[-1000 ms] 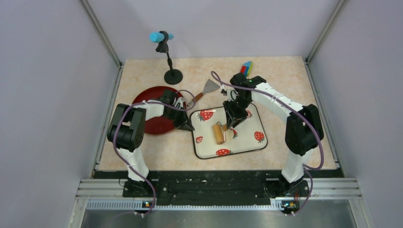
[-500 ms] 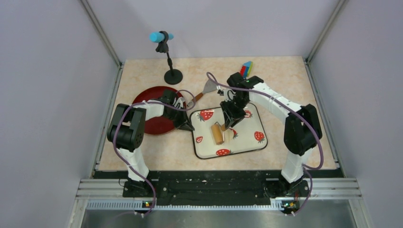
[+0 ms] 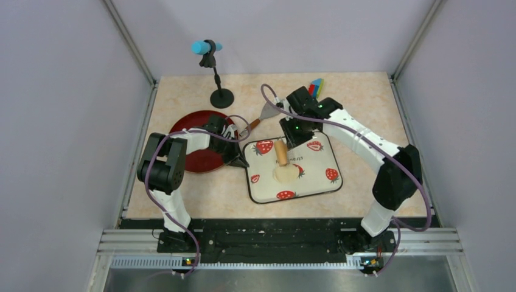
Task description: Roll out the dumpling wrappers from the dough
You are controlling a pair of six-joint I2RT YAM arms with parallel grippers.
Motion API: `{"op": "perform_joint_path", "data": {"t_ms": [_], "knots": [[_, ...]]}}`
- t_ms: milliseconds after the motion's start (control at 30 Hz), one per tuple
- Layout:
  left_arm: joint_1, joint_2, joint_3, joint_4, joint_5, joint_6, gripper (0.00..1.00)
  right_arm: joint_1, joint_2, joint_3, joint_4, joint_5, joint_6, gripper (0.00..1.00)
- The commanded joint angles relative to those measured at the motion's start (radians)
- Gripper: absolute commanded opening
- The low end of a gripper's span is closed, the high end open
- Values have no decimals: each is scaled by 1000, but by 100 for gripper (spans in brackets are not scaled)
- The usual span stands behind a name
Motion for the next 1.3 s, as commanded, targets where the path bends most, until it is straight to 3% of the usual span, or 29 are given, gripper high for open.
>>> {"op": "perform_joint_path", "data": {"t_ms": [0,333,767,1267], "knots": [[3,81,-68,-17,-340,94,0,-20,-137,9,107,93,21,0],[3,80,-70,-16,-339,94,0,-122,-202,-78,91,-40,39,0],[3,78,-70,-15,-339,94,0,-124,-139,-185,71,-160,13,0],[3,74,-71,-13,-348,91,0,-179,-21,-195,-12,-51,-9,0]]}}
